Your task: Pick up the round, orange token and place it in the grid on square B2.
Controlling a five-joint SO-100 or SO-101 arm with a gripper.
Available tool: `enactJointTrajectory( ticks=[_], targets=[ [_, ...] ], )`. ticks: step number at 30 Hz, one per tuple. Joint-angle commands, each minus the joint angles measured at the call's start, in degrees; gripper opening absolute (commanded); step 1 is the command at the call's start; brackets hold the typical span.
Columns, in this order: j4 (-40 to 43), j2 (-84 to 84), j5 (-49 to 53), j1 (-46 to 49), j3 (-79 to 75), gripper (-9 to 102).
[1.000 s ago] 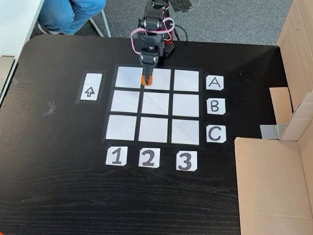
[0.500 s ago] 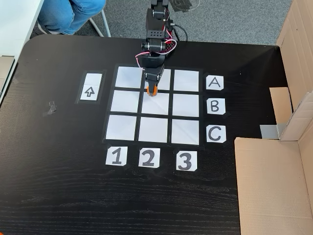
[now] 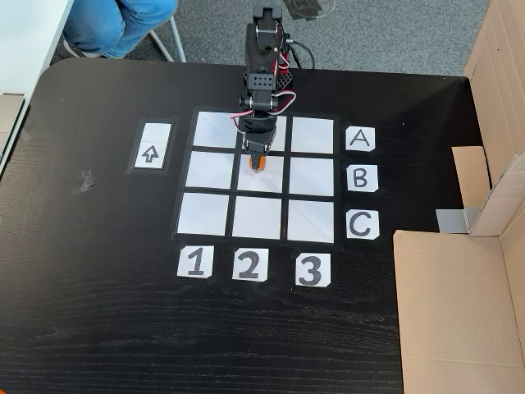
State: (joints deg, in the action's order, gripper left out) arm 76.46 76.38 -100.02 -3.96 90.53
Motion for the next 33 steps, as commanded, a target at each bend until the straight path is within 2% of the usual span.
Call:
enactJointTrajectory(
  ticks=[1, 17, 19, 22, 23, 27, 33],
  targets=[
    [-0.70, -0.53, -0.62, -0.18, 0.09, 0],
    [-4.04, -2.20, -1.58, -0.53, 2.99, 1],
    [-4.13, -2.20, -1.58, -0.53, 3.52, 10],
    [-5.19, -1.67, -2.20, -0.62, 4.66, 42],
    [-5.36, -1.49, -2.55, -0.62, 5.10, 48],
    [-7.47, 0.44, -3.16, -0.70, 7.65, 61],
    [-10.11, 6.24, -3.08, -1.23, 14.33, 69]
  ],
)
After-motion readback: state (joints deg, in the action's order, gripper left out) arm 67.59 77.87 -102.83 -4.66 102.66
